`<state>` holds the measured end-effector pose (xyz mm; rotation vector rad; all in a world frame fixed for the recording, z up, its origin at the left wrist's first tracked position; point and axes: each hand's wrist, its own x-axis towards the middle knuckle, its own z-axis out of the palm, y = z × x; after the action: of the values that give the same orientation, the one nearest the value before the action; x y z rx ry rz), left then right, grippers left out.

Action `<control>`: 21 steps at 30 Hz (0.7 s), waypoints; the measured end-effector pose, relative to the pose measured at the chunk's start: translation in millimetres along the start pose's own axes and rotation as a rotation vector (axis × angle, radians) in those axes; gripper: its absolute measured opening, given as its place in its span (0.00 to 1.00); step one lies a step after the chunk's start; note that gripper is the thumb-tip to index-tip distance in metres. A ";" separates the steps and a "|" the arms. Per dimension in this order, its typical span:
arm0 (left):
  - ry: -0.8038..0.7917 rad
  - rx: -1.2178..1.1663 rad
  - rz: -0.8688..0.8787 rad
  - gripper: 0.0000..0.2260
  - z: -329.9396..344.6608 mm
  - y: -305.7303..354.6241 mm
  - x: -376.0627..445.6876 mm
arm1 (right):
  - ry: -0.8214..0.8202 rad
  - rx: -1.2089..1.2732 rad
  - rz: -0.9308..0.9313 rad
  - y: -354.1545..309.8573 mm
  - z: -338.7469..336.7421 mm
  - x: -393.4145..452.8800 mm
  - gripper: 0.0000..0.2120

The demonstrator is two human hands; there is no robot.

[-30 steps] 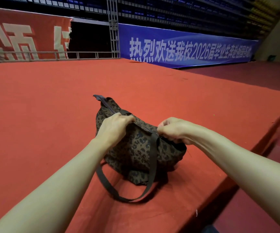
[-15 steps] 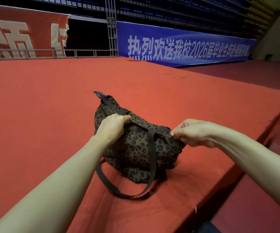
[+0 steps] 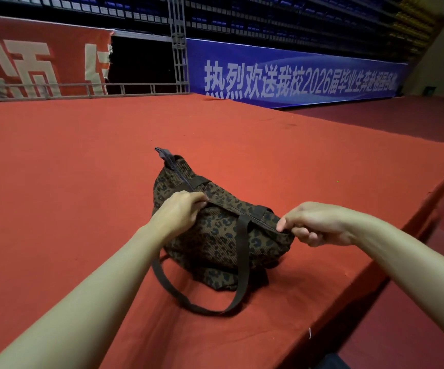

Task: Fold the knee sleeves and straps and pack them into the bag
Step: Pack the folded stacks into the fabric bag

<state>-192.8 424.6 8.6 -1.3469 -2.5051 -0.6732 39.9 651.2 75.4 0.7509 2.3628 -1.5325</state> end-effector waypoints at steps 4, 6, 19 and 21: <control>0.053 -0.023 0.084 0.10 -7.3 -11.4 -17.8 | 0.195 -0.242 -0.154 -6.1 13.2 3.7 0.12; 0.129 0.049 0.121 0.08 -7.8 -15.5 -26.1 | 0.377 -0.423 -0.259 -6.1 22.2 9.1 0.11; 0.041 -0.373 -0.495 0.32 -23.1 -51.7 -22.0 | 0.426 -0.861 -0.228 13.1 40.2 37.6 0.39; 0.072 -0.450 -0.547 0.35 -28.8 -47.9 -5.5 | 0.549 -0.953 -0.226 9.1 40.6 37.2 0.31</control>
<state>-230.3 383.7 17.6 -0.6952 -2.7764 -1.4333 9.9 628.6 34.1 0.6996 3.1726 -0.0769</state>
